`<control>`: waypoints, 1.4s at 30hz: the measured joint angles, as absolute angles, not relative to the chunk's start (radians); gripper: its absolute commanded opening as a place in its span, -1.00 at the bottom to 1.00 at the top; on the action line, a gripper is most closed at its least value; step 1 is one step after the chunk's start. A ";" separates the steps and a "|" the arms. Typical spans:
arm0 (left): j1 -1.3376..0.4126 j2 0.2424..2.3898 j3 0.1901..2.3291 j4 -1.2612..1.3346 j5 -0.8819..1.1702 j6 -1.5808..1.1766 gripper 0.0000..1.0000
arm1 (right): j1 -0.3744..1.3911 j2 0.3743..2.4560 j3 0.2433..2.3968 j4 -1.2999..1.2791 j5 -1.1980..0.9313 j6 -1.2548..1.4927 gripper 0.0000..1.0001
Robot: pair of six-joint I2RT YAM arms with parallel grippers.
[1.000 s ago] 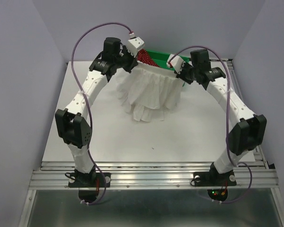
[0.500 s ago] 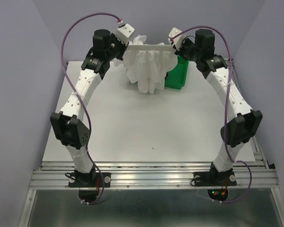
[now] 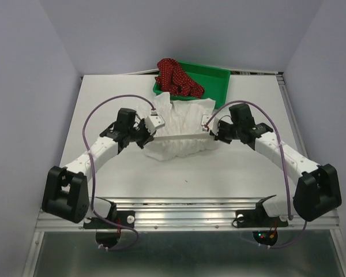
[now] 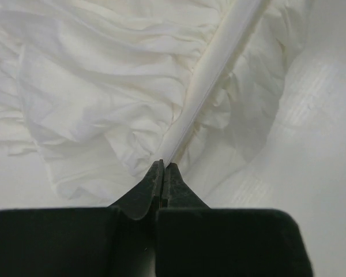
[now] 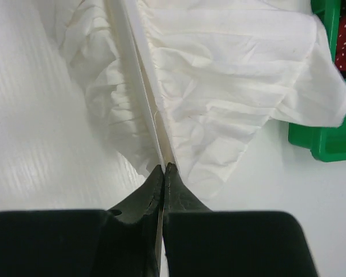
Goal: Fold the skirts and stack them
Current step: Flatten the skirt out
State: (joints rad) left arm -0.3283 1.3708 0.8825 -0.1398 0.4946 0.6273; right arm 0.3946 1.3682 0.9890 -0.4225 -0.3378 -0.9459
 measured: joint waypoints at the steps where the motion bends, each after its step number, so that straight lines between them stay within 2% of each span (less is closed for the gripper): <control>1: -0.333 1.345 0.850 -0.148 0.503 0.645 -1.00 | 0.395 1.344 0.973 -0.442 -0.351 -0.950 -0.99; 3: -0.348 1.265 0.785 -0.161 0.526 0.688 -1.00 | 0.402 1.291 0.957 -0.473 -0.376 -0.964 -0.99; 4: -0.365 1.193 0.751 -0.171 0.532 0.726 -1.00 | 0.408 1.259 0.953 -0.491 -0.388 -0.976 -0.91; 5: -0.381 1.148 0.733 -0.179 0.533 0.752 -1.00 | 0.415 1.227 0.950 -0.513 -0.397 -0.991 -0.71; 6: -0.407 1.107 0.715 -0.183 0.528 0.779 -1.00 | 0.424 1.199 0.944 -0.531 -0.405 -1.006 -0.36; 7: -0.434 1.070 0.698 -0.190 0.522 0.804 -1.00 | 0.437 1.169 0.933 -0.548 -0.411 -1.027 0.27; 8: -0.468 1.035 0.678 -0.202 0.512 0.833 -0.73 | 0.455 1.135 0.913 -0.572 -0.415 -1.052 0.43; 9: -0.500 1.010 0.659 -0.220 0.500 0.858 -0.63 | 0.468 1.114 0.897 -0.594 -0.416 -1.063 0.52; 13: -0.637 0.931 0.598 -0.316 0.454 0.931 0.10 | 0.492 1.013 0.810 -0.703 -0.410 -1.127 0.81; 16: -0.697 0.880 0.597 -0.377 0.443 0.954 0.24 | 0.492 0.970 0.807 -0.754 -0.395 -1.146 0.82; 18: -0.714 0.838 0.605 -0.419 0.437 0.961 0.25 | 0.492 0.941 0.811 -0.764 -0.375 -1.143 0.80; 22: -0.721 0.800 0.641 -0.458 0.417 0.939 0.00 | 0.492 0.932 0.844 -0.738 -0.318 -1.060 0.50; 23: -0.720 0.797 0.656 -0.460 0.404 0.914 -0.13 | 0.492 0.966 0.870 -0.727 -0.301 -1.004 0.40; 26: -0.720 0.828 0.701 -0.439 0.374 0.832 -0.30 | 0.492 1.113 0.957 -0.689 -0.285 -0.873 0.19; 28: -0.710 0.900 0.745 -0.432 0.368 0.781 -0.31 | 0.492 1.230 1.011 -0.680 -0.293 -0.813 0.13; 32: -0.674 1.097 0.843 -0.371 0.342 0.694 -0.32 | 0.492 1.401 1.068 -0.684 -0.326 -0.682 0.10; 38: -0.556 1.328 0.870 -0.307 0.322 0.613 -0.45 | 0.493 1.514 1.068 -0.716 -0.393 -0.590 0.08; 42: -0.497 1.420 0.888 -0.288 0.320 0.632 -0.46 | 0.496 1.554 1.015 -0.717 -0.390 -0.585 0.08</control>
State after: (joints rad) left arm -0.4969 1.4197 0.8875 -0.2878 0.3199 0.6323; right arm 0.4961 1.5539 1.0153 -0.7174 -0.3897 -0.5850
